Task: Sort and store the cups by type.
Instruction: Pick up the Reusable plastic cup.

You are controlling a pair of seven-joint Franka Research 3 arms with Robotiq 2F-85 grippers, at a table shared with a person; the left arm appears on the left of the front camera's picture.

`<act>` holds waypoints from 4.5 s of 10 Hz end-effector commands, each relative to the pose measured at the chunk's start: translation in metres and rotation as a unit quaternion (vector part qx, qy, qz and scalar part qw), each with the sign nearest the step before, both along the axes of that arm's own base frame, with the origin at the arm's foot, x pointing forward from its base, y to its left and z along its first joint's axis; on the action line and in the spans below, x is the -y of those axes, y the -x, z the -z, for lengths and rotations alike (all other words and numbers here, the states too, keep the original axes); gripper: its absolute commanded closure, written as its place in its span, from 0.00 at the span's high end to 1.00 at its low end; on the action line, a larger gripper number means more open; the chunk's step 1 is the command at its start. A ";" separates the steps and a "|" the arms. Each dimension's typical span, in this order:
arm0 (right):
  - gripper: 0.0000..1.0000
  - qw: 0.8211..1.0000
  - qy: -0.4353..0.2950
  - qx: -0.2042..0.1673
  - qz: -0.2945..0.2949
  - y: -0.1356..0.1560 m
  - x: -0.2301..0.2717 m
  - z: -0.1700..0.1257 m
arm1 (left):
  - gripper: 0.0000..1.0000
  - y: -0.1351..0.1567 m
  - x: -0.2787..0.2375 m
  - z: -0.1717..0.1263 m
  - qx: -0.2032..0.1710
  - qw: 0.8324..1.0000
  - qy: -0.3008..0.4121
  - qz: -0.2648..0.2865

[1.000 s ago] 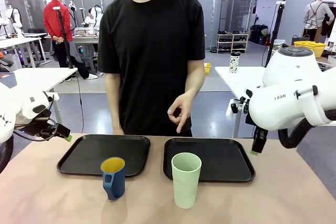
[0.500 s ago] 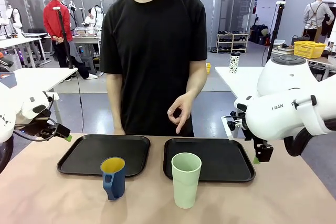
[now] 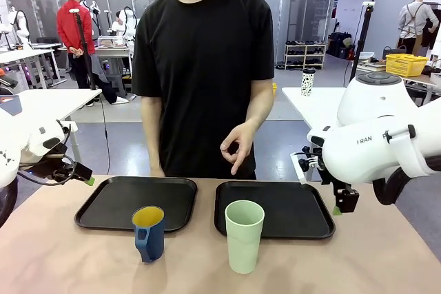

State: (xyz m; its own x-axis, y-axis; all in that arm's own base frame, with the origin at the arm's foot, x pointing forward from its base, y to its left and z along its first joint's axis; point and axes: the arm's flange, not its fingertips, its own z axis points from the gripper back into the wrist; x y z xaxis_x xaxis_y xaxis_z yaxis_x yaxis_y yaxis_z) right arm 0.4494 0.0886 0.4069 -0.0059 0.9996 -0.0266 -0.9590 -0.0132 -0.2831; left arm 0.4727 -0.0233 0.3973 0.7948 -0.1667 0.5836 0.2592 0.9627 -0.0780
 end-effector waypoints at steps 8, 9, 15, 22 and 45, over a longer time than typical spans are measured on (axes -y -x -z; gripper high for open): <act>1.00 0.953 -0.266 -0.047 -0.141 0.019 -0.010 0.087 | 1.00 0.001 0.001 -0.002 0.002 1.000 0.001 0.000; 1.00 0.941 -0.312 -0.040 -0.125 0.021 -0.007 0.098 | 1.00 0.001 0.001 -0.002 0.002 1.000 0.001 0.000; 1.00 0.849 -0.500 -0.027 -0.168 0.033 0.012 0.154 | 1.00 0.001 0.001 -0.002 0.002 1.000 0.001 0.000; 1.00 0.824 -0.539 -0.050 -0.166 0.025 -0.002 0.086 | 1.00 0.001 0.001 -0.002 0.002 1.000 0.001 0.000; 1.00 0.767 -0.544 -0.174 -0.294 -0.027 -0.053 0.158 | 1.00 0.001 0.001 -0.002 0.002 1.000 0.001 0.000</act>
